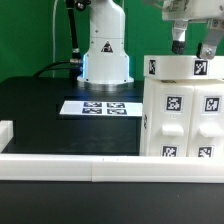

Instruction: Assemble cabinet

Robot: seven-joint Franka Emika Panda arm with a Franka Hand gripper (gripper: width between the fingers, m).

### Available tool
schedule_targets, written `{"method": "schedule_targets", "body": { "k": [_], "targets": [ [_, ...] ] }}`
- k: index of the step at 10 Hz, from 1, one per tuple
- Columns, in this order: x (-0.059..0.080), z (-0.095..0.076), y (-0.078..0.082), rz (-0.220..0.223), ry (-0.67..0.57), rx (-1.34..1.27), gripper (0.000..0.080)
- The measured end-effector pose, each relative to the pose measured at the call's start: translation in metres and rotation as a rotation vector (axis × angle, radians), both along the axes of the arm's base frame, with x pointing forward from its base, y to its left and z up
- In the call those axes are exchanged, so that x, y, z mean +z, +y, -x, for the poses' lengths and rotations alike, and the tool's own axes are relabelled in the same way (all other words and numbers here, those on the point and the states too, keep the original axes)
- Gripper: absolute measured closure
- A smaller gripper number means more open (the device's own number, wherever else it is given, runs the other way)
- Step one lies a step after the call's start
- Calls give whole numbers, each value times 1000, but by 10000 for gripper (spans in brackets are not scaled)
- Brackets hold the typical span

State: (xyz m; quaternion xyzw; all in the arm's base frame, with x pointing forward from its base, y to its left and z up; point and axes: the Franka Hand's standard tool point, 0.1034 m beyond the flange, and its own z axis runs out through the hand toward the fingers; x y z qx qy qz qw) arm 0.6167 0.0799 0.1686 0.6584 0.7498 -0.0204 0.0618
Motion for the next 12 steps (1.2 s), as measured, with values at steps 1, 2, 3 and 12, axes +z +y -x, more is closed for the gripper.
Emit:
{"method": "schedule_targets", "body": {
  "k": [1, 2, 3, 12],
  "targets": [
    [-4, 1, 0, 1, 4, -14, 2],
    [-7, 2, -1, 2, 9, -20, 2],
    [-9, 3, -1, 3, 11, -27, 2],
    [-9, 3, -5, -13, -26, -363, 242]
  ]
}}
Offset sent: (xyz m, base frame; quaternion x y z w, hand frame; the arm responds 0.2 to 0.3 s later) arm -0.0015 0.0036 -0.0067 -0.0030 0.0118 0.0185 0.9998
